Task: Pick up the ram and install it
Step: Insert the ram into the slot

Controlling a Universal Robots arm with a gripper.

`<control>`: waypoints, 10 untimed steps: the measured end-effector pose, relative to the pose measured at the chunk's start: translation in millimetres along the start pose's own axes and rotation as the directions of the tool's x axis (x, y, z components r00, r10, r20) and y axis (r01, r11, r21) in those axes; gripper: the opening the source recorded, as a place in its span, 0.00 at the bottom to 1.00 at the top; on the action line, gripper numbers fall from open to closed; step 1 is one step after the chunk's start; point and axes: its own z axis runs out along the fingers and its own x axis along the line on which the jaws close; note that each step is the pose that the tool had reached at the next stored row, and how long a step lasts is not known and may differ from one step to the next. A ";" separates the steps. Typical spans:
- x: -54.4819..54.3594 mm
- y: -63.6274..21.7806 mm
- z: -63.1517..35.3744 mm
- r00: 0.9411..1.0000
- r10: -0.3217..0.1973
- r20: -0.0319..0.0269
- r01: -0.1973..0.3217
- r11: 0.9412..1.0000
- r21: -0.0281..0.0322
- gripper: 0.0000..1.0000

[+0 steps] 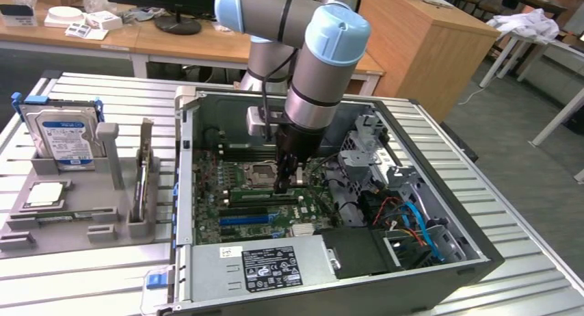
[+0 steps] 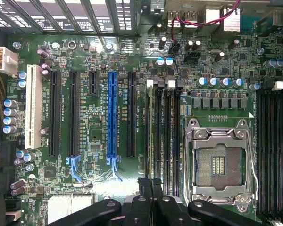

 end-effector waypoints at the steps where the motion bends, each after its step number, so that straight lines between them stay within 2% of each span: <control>1: 0.0 0.0 0.0 1.000 -0.001 0.000 0.001 1.000 0.000 0.11; 10: 0.0 0.0 0.5 1.000 -0.003 0.000 0.003 1.000 0.000 0.11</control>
